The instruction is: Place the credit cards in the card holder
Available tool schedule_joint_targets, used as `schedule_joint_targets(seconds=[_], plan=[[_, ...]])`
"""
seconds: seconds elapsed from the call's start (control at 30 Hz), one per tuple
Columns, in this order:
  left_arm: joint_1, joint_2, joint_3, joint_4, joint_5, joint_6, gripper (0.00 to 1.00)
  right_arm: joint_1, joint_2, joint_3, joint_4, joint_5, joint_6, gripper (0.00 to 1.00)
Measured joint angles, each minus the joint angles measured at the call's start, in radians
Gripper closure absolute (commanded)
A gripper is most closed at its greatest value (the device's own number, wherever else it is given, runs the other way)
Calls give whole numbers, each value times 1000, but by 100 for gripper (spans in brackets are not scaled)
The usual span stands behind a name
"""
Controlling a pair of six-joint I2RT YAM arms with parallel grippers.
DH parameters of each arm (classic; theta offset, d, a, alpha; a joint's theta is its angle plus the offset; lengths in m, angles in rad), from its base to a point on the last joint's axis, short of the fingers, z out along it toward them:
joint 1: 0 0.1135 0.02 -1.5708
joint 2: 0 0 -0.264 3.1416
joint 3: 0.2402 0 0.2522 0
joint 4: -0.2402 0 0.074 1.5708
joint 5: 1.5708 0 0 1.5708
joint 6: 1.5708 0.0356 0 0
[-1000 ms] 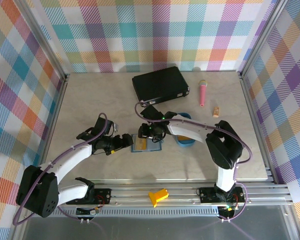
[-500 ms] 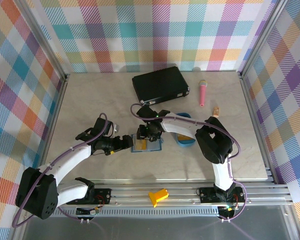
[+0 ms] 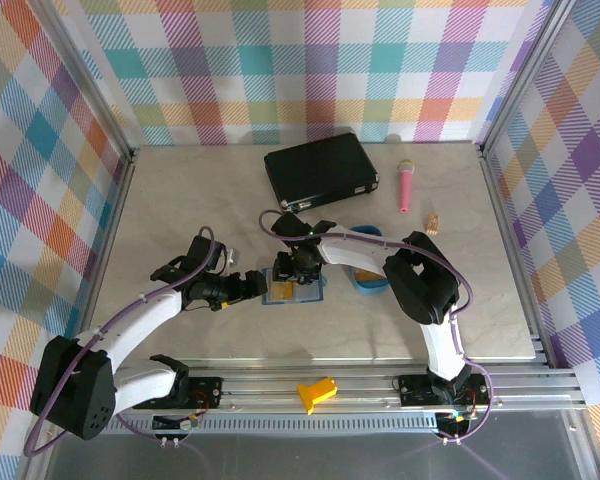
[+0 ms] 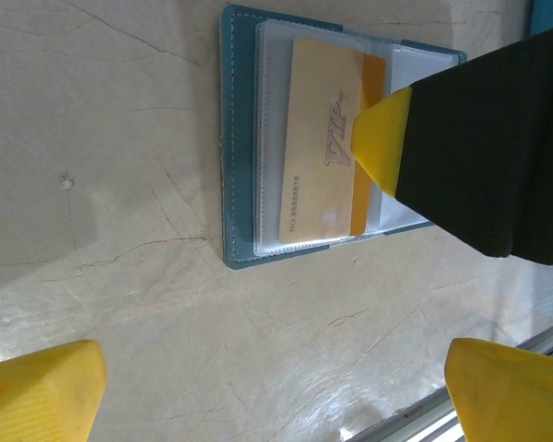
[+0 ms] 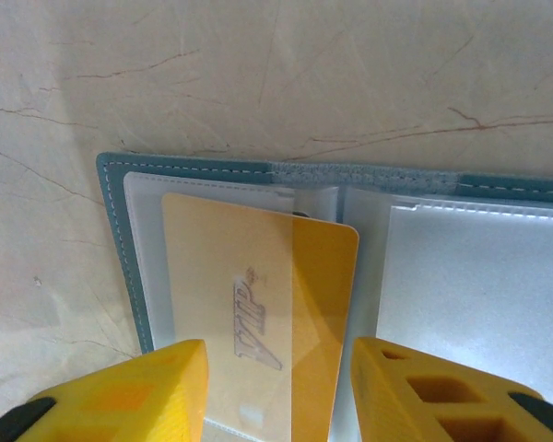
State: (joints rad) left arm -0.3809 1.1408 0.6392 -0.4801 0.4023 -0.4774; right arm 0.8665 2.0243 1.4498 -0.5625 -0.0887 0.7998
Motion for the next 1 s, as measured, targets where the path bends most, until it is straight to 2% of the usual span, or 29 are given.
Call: schedule_joint_targets(seconds=[1.0], plan=[[0, 0, -1, 5, 9, 0, 5, 5, 23, 13, 4, -51, -1, 66]])
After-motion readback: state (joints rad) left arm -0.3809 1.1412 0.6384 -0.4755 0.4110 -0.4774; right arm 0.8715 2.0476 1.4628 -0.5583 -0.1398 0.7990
